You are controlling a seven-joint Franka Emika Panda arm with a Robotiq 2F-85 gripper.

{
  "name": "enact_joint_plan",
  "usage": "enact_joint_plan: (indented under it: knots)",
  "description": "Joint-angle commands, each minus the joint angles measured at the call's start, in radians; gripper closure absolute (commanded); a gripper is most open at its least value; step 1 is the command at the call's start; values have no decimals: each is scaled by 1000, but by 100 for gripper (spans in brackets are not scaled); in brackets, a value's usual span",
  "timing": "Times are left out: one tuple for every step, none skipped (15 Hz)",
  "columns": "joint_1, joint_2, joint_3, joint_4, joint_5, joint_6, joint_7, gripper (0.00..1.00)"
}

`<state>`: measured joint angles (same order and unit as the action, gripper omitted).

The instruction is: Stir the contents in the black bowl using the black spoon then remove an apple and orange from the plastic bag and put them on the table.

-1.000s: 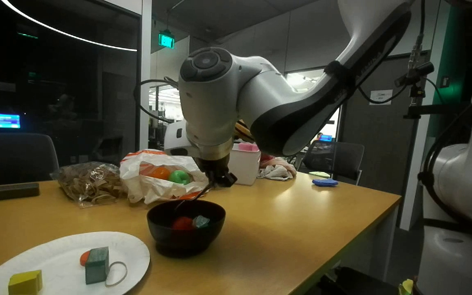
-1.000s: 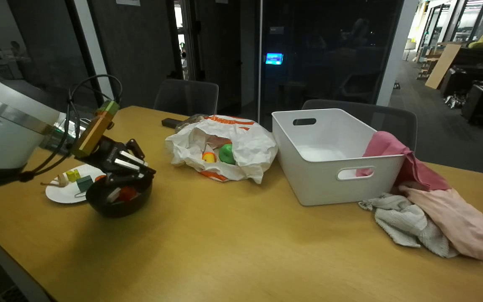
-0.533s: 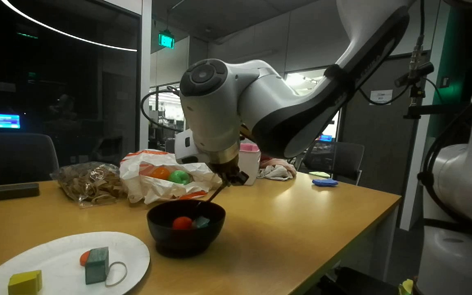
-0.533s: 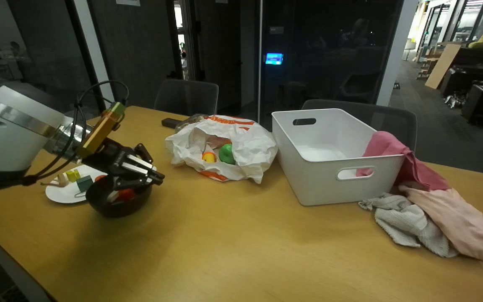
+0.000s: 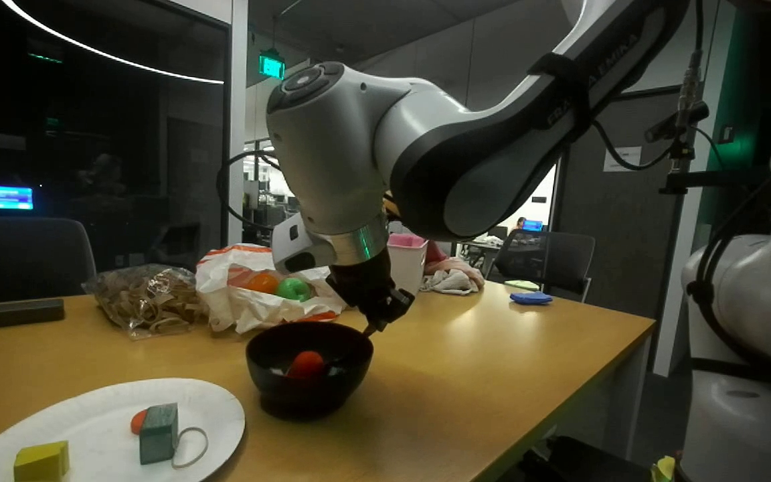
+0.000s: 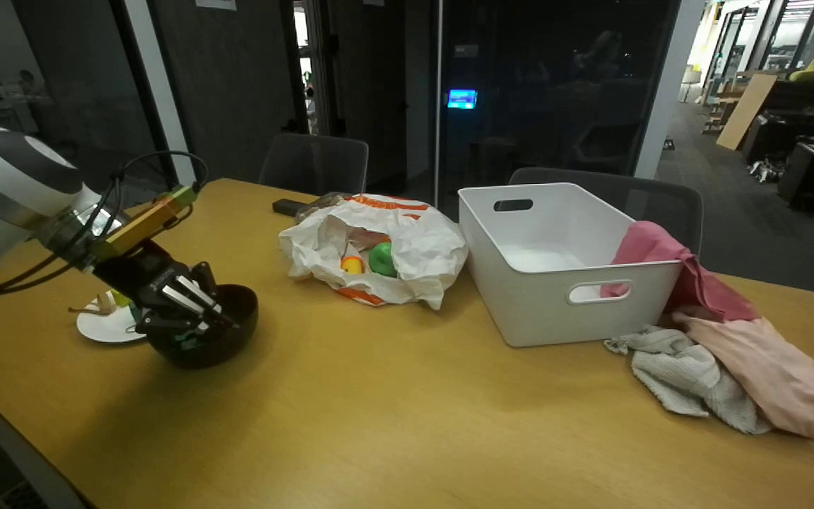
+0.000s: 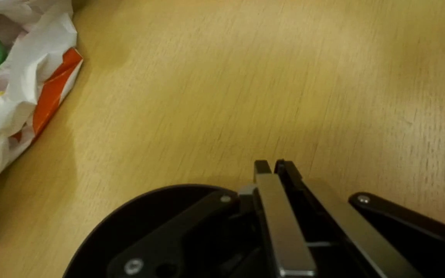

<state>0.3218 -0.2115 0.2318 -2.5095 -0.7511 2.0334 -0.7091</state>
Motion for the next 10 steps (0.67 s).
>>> enact_joint_plan:
  knots:
    - [-9, -13, 0, 14, 0, 67, 57, 88]
    - [-17, -13, 1, 10, -31, 98, 95, 88]
    - [-24, -12, 2, 6, -65, 128, 135, 89]
    - [-34, -13, 4, -1, -127, 163, 191, 89]
    - [-42, -12, 5, -3, -190, 189, 245, 88]
    - [-50, -9, 4, -5, -252, 213, 301, 88]
    - [-59, -7, 4, -4, -315, 231, 364, 88]
    - [-67, -5, 4, -2, -383, 241, 421, 88]
    - [-74, -4, 6, -1, -450, 239, 486, 88]
    - [-76, -3, 6, 1, -493, 213, 515, 88]
